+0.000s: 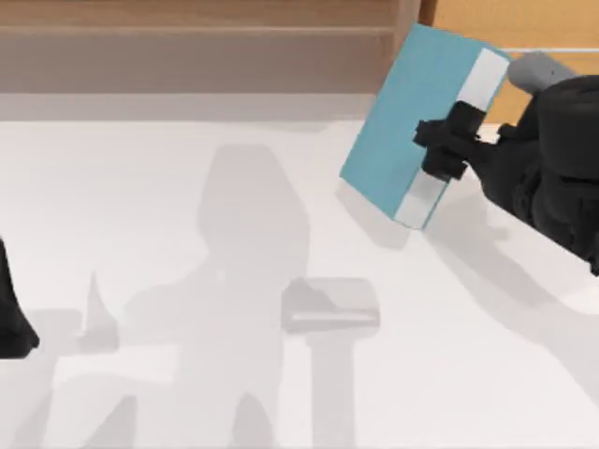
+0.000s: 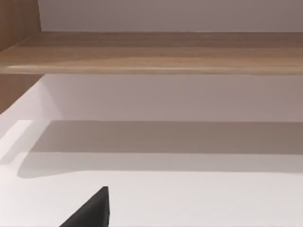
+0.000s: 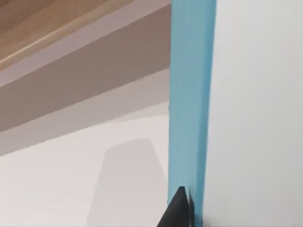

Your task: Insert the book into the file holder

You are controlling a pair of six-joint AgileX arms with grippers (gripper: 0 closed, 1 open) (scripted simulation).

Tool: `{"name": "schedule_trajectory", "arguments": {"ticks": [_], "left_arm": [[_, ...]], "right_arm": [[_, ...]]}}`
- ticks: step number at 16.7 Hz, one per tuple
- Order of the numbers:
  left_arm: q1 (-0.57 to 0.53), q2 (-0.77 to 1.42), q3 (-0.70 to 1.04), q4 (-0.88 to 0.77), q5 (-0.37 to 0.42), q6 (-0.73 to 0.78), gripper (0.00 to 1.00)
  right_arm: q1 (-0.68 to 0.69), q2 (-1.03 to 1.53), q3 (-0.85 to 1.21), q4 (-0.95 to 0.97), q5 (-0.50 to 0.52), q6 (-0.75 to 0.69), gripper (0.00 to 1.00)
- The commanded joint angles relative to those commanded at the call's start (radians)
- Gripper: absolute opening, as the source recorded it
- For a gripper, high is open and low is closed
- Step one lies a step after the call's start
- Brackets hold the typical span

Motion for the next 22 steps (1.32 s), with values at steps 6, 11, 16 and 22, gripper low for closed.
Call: {"name": "schedule_trajectory", "arguments": {"ticks": [6, 11, 16, 22], "left_arm": [[0.000, 0.000, 0.000, 0.000, 0.000, 0.000, 1.00], [0.000, 0.000, 0.000, 0.000, 0.000, 0.000, 1.00], [0.000, 0.000, 0.000, 0.000, 0.000, 0.000, 1.00], [0.000, 0.000, 0.000, 0.000, 0.000, 0.000, 1.00]], "right_arm": [[-0.386, -0.083, -0.151, 0.101, -0.168, 0.315, 0.00], [-0.709, -0.012, -0.130, 0.224, -0.313, 0.523, 0.00], [-0.941, 0.161, -0.027, 0.338, -0.454, 0.651, 0.00], [-1.039, 0.378, 0.116, 0.435, -0.576, 0.711, 0.00]]}}
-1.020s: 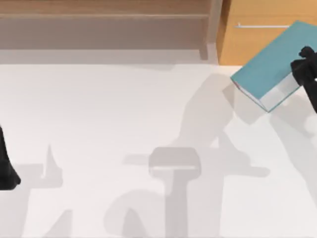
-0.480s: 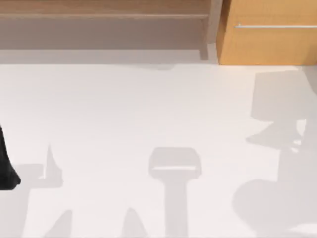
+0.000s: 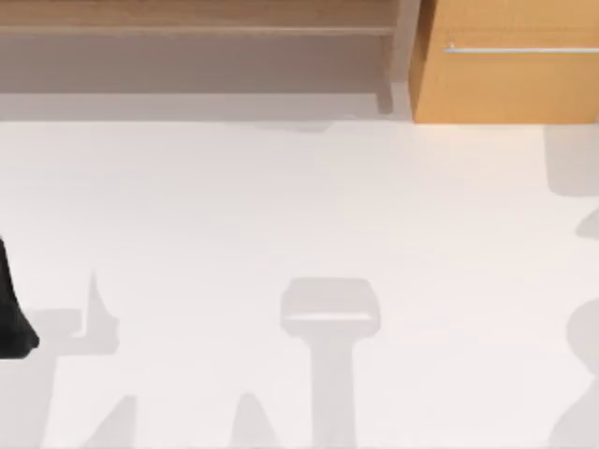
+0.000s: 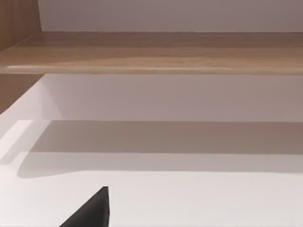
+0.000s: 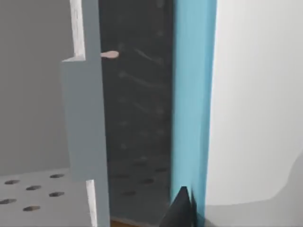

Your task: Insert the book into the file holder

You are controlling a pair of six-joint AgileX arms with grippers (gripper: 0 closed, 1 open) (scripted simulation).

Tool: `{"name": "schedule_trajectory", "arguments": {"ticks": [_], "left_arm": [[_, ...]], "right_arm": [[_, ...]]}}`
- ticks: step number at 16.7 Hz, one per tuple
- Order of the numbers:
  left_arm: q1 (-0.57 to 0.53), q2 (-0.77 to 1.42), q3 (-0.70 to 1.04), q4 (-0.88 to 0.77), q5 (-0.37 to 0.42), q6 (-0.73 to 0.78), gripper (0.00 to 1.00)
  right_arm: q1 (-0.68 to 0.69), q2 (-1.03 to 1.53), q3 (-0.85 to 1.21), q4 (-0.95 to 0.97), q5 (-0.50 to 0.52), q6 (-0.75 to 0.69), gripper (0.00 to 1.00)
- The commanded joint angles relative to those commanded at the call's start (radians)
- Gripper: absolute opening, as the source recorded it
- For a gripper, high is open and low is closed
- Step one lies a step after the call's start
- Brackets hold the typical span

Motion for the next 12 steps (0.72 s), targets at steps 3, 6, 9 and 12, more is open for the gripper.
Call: {"name": "schedule_trajectory", "arguments": {"ticks": [3, 6, 9, 12], "left_arm": [[0.000, 0.000, 0.000, 0.000, 0.000, 0.000, 1.00], [0.000, 0.000, 0.000, 0.000, 0.000, 0.000, 1.00], [0.000, 0.000, 0.000, 0.000, 0.000, 0.000, 1.00], [0.000, 0.000, 0.000, 0.000, 0.000, 0.000, 1.00]], "right_arm": [[-0.005, 0.056, 0.037, 0.019, -0.025, 0.004, 0.00], [-0.006, 0.064, 0.042, 0.022, -0.028, 0.004, 0.00], [-0.006, 0.064, 0.042, 0.022, -0.028, 0.004, 0.00], [0.003, 0.067, 0.053, 0.021, -0.024, 0.007, 0.00]]}}
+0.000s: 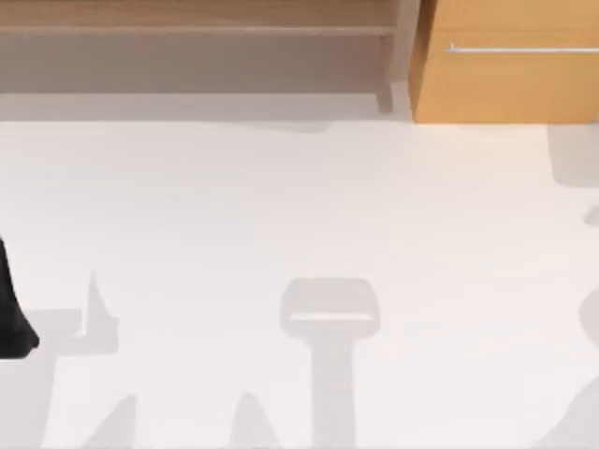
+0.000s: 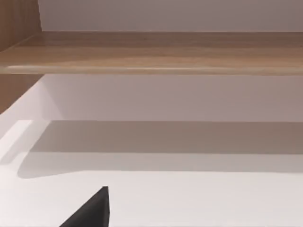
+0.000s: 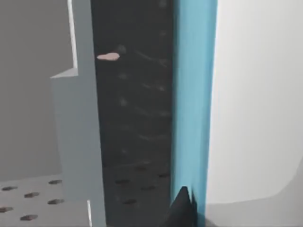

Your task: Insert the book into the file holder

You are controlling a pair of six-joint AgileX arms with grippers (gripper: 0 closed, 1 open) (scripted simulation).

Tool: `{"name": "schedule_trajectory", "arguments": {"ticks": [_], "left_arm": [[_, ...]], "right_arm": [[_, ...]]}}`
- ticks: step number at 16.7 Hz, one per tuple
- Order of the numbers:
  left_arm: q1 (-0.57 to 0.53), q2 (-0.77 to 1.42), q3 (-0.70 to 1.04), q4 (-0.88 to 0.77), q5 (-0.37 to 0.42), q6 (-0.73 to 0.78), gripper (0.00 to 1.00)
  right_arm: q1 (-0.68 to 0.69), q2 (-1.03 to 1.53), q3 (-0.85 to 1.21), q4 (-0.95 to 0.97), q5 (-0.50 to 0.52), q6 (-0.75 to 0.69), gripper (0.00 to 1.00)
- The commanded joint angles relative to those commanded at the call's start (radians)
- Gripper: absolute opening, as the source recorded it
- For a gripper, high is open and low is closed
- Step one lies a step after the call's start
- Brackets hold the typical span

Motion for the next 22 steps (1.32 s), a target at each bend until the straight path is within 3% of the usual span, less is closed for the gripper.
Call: {"name": "schedule_trajectory", "arguments": {"ticks": [10, 22], "left_arm": [[0.000, 0.000, 0.000, 0.000, 0.000, 0.000, 1.00], [0.000, 0.000, 0.000, 0.000, 0.000, 0.000, 1.00]], "right_arm": [[0.028, 0.089, 0.101, -0.014, 0.033, 0.009, 0.00], [0.028, 0.089, 0.101, -0.014, 0.033, 0.009, 0.90]]}}
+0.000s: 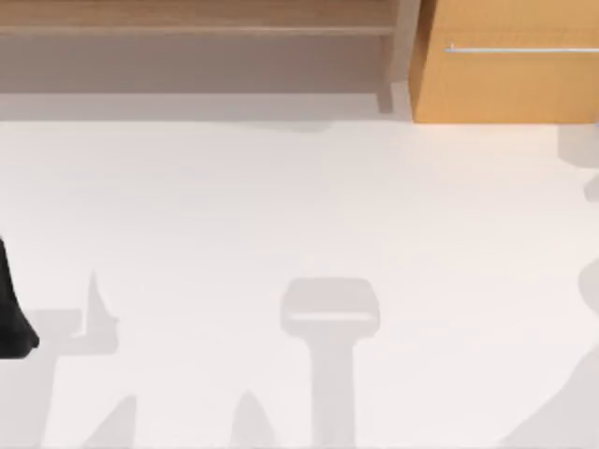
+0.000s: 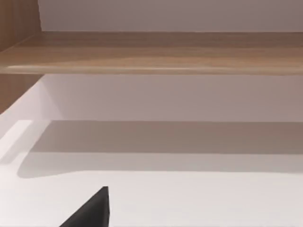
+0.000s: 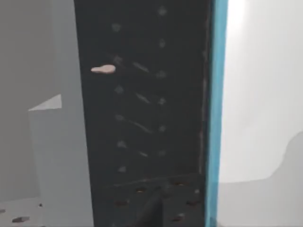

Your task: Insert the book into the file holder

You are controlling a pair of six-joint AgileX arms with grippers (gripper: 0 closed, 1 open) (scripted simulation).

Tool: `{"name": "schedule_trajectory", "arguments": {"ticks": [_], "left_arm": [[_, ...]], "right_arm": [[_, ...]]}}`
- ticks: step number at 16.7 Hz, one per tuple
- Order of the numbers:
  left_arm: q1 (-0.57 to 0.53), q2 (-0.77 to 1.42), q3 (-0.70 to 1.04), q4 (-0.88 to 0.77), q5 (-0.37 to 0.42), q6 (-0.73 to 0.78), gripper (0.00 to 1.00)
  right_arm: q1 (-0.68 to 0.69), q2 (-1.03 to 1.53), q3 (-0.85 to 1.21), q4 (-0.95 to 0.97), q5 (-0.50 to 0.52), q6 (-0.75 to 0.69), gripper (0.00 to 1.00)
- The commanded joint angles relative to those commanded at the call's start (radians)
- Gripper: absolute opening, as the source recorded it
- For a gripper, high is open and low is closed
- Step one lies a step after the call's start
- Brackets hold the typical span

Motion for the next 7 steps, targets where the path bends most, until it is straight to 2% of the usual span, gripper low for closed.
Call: {"name": "schedule_trajectory", "arguments": {"ticks": [1, 2, 7], "left_arm": [[0.000, 0.000, 0.000, 0.000, 0.000, 0.000, 1.00], [0.000, 0.000, 0.000, 0.000, 0.000, 0.000, 1.00], [0.000, 0.000, 0.000, 0.000, 0.000, 0.000, 1.00]], "right_arm": [[0.000, 0.000, 0.000, 0.000, 0.000, 0.000, 0.98], [0.000, 0.000, 0.000, 0.000, 0.000, 0.000, 1.00], [0.000, 0.000, 0.000, 0.000, 0.000, 0.000, 1.00]]}}
